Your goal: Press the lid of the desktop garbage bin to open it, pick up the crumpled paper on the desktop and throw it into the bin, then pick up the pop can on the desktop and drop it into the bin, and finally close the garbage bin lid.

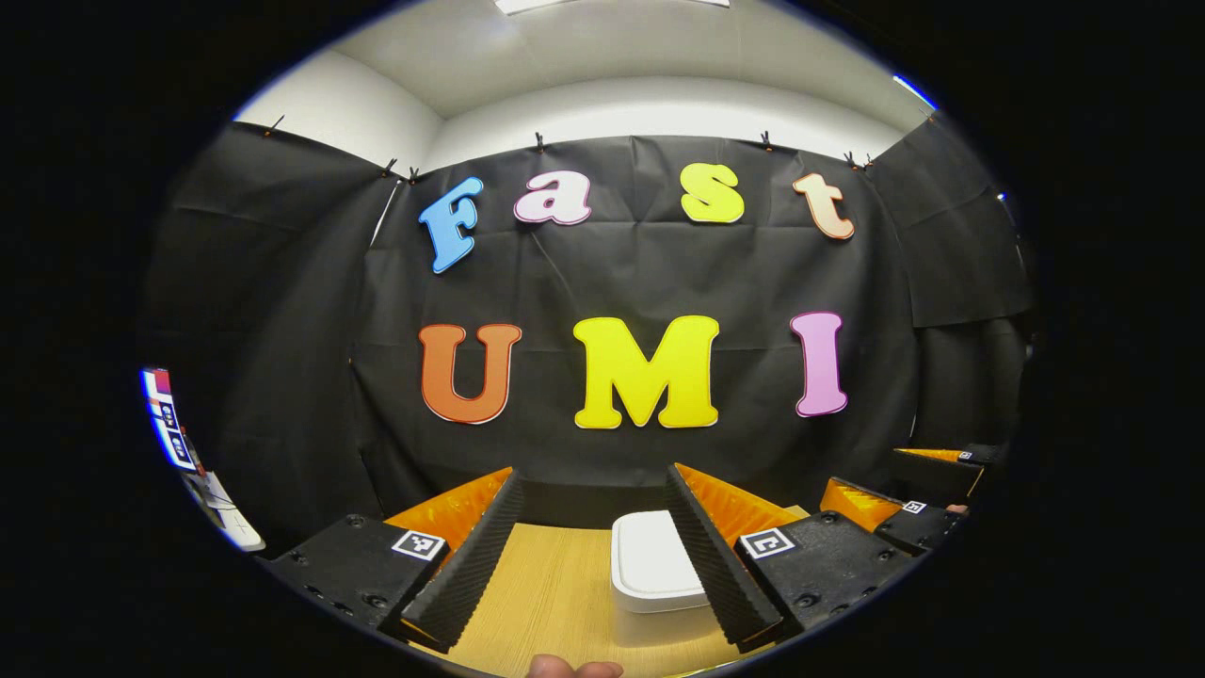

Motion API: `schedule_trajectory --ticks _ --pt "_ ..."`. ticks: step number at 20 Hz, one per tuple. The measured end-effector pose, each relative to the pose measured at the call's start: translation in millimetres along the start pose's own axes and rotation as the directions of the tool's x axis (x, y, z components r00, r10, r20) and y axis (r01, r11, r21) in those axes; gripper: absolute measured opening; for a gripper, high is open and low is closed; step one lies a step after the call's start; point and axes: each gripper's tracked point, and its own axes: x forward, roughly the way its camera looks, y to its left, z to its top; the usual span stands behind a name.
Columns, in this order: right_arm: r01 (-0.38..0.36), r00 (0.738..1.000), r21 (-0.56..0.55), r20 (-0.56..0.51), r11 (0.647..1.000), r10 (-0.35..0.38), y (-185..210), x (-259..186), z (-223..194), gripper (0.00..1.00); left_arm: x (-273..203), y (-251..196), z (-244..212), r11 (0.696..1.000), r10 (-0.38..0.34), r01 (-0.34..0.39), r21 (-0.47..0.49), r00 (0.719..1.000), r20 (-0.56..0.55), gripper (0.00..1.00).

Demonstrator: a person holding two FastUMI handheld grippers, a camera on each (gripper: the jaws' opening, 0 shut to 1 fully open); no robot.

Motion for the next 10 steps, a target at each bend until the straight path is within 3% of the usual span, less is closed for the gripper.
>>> schedule_trajectory --ticks 10 --pt "0.011 1.0 0.024 -0.017 1.0 -0.011 -1.9 2.8 -5.2 0.93 2.4 -1.4 -5.4 1.0 -0.013 0.013 0.003 1.0 -0.021 0.98"
